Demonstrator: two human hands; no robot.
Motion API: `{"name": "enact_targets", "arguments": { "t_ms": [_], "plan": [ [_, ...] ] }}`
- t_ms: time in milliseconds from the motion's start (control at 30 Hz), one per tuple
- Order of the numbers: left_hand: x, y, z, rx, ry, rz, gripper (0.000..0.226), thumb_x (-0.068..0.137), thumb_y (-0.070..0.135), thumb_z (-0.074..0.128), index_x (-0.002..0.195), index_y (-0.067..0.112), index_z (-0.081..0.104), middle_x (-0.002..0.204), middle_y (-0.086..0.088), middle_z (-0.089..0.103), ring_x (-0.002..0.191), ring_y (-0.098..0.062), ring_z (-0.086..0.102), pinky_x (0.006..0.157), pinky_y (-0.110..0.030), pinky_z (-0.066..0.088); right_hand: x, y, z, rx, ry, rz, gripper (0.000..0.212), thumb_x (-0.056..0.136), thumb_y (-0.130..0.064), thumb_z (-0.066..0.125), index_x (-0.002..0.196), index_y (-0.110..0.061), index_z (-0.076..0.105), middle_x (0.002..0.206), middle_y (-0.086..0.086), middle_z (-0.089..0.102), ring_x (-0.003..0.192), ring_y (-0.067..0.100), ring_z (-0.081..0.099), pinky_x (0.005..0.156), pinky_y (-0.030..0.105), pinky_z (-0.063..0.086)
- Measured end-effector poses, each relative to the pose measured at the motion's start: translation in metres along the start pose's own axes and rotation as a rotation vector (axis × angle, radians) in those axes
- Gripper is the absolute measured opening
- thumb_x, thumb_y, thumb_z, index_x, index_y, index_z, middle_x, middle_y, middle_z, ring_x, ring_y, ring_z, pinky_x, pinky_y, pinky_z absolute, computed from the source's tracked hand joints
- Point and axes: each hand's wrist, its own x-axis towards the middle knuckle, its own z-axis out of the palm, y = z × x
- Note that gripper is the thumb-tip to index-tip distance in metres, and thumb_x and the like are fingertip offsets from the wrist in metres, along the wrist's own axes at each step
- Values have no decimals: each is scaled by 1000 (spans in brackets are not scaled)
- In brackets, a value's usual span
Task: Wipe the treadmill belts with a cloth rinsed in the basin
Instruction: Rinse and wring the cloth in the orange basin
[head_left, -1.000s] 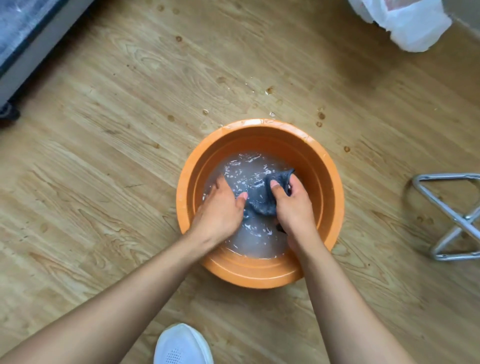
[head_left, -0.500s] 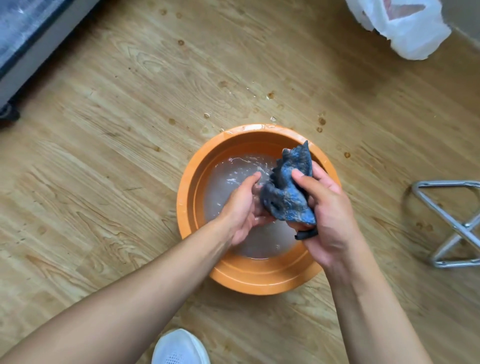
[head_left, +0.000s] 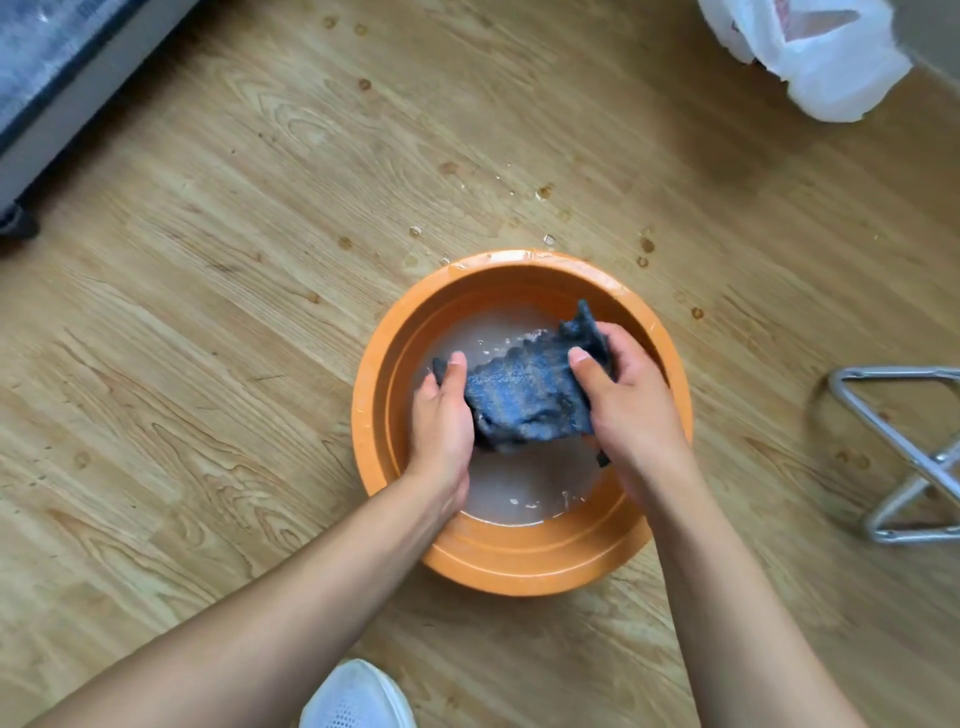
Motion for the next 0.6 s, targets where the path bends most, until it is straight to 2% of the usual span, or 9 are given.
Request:
{"name": "enact_targets", "arguments": {
  "t_ms": [33,67,133,200,300,400,467,533,600],
  "plan": [
    [1,-3,-3,79,22,42,69,86,72,60,138,25,61,135,2,70,128,-23,64,115,-53,45,7,10,7,-132,20,3,18,104,-27,61,122,-28,64,108,-10,72,98,14,68,86,33,52],
    [-1,-3,-4,157,44,83,70,90,70,56,145,27,56,144,3,65,135,-22,59,120,-48,40,12,16,14,-228,38,28,22,101,-31,65,122,-25,62,112,-8,71,104,18,66,90,33,49],
    [-4,-1,-4,305,115,158,57,106,49,49,155,20,46,155,-2,54,144,-25,49,122,-37,33,18,25,27,-332,69,87,31,99,-34,68,124,-18,61,116,1,70,109,25,63,88,33,44],
    [-3,-2,-5,392,157,188,54,110,38,47,158,15,40,160,-7,47,148,-27,43,120,-32,30,22,35,36,-400,109,95,34,99,-35,68,123,-12,62,117,11,70,111,33,62,91,38,46],
    [1,-3,-4,425,136,217,54,109,42,48,156,16,44,156,-4,52,146,-27,46,121,-33,33,23,42,40,-297,139,115,27,96,-41,70,100,-14,66,92,4,72,90,27,65,77,36,45],
    [-5,-2,11,340,-69,65,57,110,50,43,154,15,48,155,-6,53,144,-24,49,122,-35,34,10,34,48,-44,41,59,39,100,-39,67,71,-15,59,60,-11,55,61,7,49,63,26,39],
    [-13,-3,21,198,-154,-36,56,109,56,40,135,13,66,134,-16,70,127,-30,65,110,-44,51,0,29,57,-21,-1,-12,33,102,-39,63,75,-20,64,65,-12,62,65,7,55,65,28,44],
    [-21,2,26,103,-166,-128,57,109,57,36,106,15,75,95,-6,80,98,-23,75,87,-36,60,-4,29,66,-101,41,-39,21,100,-41,63,87,-25,67,76,-6,70,74,16,64,70,36,49],
    [-24,5,27,121,-181,-170,60,107,63,33,99,20,73,88,0,78,93,-21,75,83,-35,61,2,28,72,-196,87,-18,19,99,-40,65,90,-24,65,77,-2,70,74,23,65,68,38,49]
  ]
}}
